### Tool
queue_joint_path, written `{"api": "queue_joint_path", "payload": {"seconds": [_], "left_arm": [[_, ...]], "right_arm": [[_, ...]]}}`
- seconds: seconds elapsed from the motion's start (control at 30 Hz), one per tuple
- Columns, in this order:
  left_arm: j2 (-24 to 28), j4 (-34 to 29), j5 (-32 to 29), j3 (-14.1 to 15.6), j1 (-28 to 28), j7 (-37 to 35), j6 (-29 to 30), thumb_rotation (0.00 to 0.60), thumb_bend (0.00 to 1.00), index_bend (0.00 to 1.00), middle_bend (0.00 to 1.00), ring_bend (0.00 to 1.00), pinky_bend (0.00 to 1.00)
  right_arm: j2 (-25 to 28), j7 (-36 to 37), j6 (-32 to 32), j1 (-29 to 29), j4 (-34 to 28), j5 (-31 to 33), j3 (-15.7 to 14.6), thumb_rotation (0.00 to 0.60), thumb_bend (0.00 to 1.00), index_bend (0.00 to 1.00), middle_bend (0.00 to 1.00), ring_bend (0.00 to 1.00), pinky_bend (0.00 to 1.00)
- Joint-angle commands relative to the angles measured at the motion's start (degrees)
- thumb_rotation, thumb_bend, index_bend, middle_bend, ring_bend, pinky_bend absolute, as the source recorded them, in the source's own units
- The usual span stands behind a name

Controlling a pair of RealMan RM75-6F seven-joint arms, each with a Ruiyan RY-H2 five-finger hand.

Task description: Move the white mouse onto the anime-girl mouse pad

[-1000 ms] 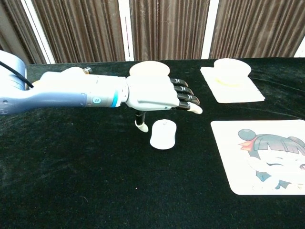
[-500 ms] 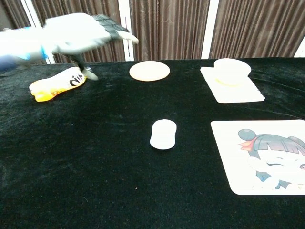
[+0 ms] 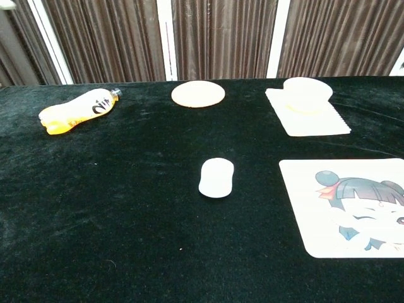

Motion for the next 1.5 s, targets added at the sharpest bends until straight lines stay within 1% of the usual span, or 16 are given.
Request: {"api": "queue_joint_path", "payload": {"seconds": [0.03,0.1,0.17,0.3,0.47,0.53,0.6,0.7,0.83,0.97,1.17,1.5], "left_arm": [[3.4,-5.7,-4.9,-0.6,5.6,2.0,5.1,0.600,0.00,0.00,0.00,0.00,0.00],[3.6,-6.2,-4.7,-0.4,6.9,0.7,5.6,0.600,0.00,0.00,0.00,0.00,0.00],[4.0,-6.3,-4.4,-0.2,7.5,0.5,5.6,0.600,0.00,0.00,0.00,0.00,0.00],[4.4,-6.4,-3.3,-0.3,8.3,-0.5,5.8,0.600,0.00,0.00,0.00,0.00,0.00],[4.6,-5.6,-2.8,-0.1,8.8,-0.6,4.3,0.600,0.00,0.00,0.00,0.00,0.00],[4.4,-5.0,-2.6,-0.1,8.8,-0.1,4.0,0.600,0.00,0.00,0.00,0.00,0.00],[3.9,-4.4,-2.4,0.1,8.8,0.3,3.4,0.600,0.00,0.00,0.00,0.00,0.00],[3.5,-3.9,-2.2,-0.2,8.9,0.4,3.1,0.600,0.00,0.00,0.00,0.00,0.00],[3.1,-3.4,-2.1,-0.5,8.8,0.3,2.2,0.600,0.00,0.00,0.00,0.00,0.00],[2.8,-2.7,-2.5,-0.8,8.7,0.3,1.2,0.600,0.00,0.00,0.00,0.00,0.00],[2.5,-2.1,-3.0,-1.3,8.6,0.2,0.2,0.600,0.00,0.00,0.00,0.00,0.00],[1.9,-1.4,-3.3,-1.8,8.4,0.7,-0.9,0.600,0.00,0.00,0.00,0.00,0.00]], "right_arm": [[-0.7,0.2,-7.4,7.5,-0.6,-6.7,-1.0,0.600,0.00,0.06,0.04,0.00,0.00],[-2.3,1.1,-10.9,11.7,0.2,-9.7,-0.9,0.600,0.00,0.08,0.07,0.00,0.00],[-4.1,2.0,-12.6,14.7,1.8,-11.9,-0.7,0.600,0.00,0.11,0.10,0.00,0.00],[-7.6,3.4,-14.5,19.9,5.4,-16.5,-0.6,0.600,0.00,0.15,0.13,0.00,0.00],[-13.4,4.5,-15.4,27.2,12.0,-22.6,-0.9,0.600,0.00,0.16,0.13,0.00,0.00],[-15.0,4.8,-16.3,29.1,14.3,-23.4,-1.1,0.600,0.00,0.16,0.13,0.00,0.00],[-17.5,5.1,-19.5,32.7,18.3,-24.4,-1.5,0.600,0.00,0.16,0.13,0.00,0.00],[-20.2,6.6,-22.3,36.6,23.0,-25.6,-3.1,0.600,0.00,0.16,0.13,0.00,0.00],[-22.0,7.3,-23.2,39.0,26.3,-26.3,-5.0,0.600,0.00,0.17,0.13,0.00,0.00],[-23.1,7.8,-23.2,40.3,28.0,-26.4,-6.3,0.600,0.00,0.17,0.13,0.00,0.00],[-24.1,8.3,-23.0,41.6,29.3,-25.7,-7.1,0.600,0.00,0.17,0.13,0.00,0.00],[-27.5,9.4,-23.6,43.5,33.8,-23.3,-8.4,0.600,0.00,0.17,0.13,0.00,0.00]]}}
